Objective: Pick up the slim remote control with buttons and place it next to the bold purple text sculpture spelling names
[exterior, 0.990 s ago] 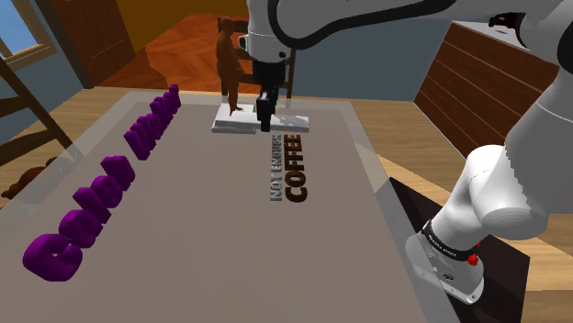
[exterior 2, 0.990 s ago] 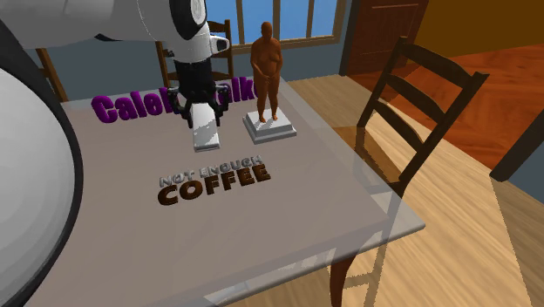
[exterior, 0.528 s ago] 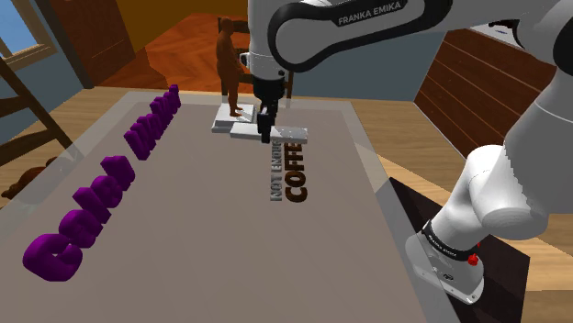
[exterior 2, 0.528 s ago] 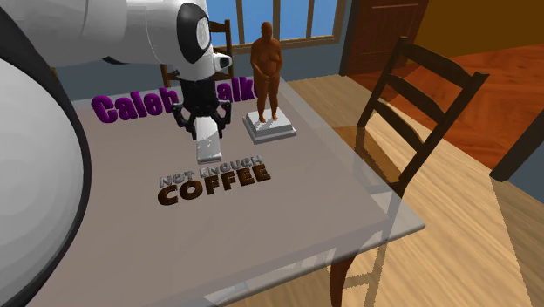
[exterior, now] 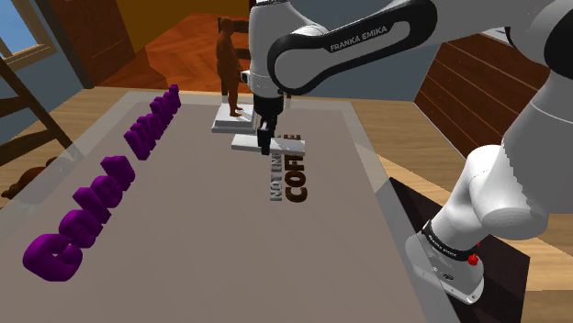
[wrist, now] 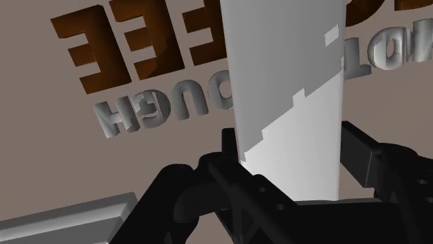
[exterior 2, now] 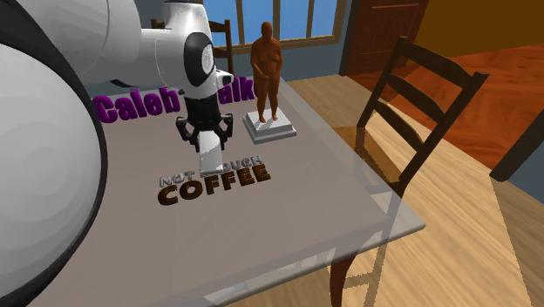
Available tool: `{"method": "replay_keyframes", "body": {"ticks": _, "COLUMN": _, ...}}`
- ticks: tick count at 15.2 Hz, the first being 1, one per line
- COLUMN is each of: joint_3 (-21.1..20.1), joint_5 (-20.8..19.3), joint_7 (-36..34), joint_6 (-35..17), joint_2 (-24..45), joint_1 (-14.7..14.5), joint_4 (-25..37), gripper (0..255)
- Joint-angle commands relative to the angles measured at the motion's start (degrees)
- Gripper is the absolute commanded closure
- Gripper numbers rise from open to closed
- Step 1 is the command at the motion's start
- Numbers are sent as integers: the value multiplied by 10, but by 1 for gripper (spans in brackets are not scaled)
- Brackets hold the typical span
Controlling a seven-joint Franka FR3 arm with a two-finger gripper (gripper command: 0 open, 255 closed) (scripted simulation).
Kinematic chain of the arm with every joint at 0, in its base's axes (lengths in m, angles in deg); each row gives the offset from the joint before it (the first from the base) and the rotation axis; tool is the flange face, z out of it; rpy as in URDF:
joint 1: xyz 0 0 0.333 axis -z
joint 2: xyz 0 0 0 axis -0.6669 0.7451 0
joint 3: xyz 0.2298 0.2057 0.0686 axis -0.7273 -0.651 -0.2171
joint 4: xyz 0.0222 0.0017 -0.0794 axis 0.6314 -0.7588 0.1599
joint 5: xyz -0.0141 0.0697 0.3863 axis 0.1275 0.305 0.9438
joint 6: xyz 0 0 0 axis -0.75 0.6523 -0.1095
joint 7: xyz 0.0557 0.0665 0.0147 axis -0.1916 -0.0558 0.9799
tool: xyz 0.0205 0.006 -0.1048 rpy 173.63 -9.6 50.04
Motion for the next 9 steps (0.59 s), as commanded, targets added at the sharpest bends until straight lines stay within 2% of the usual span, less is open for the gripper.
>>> {"method": "replay_keyframes", "body": {"ticks": 1, "joint_3": 0, "joint_5": 0, "joint_7": -1, "joint_6": -15, "joint_2": 5, "joint_1": -1, "joint_4": -10, "gripper": 255}}
{"method": "replay_keyframes", "body": {"ticks": 9, "joint_3": 0, "joint_5": -2, "joint_7": -2, "joint_6": -67, "joint_2": 26, "joint_1": -1, "joint_4": -41, "gripper": 255}}
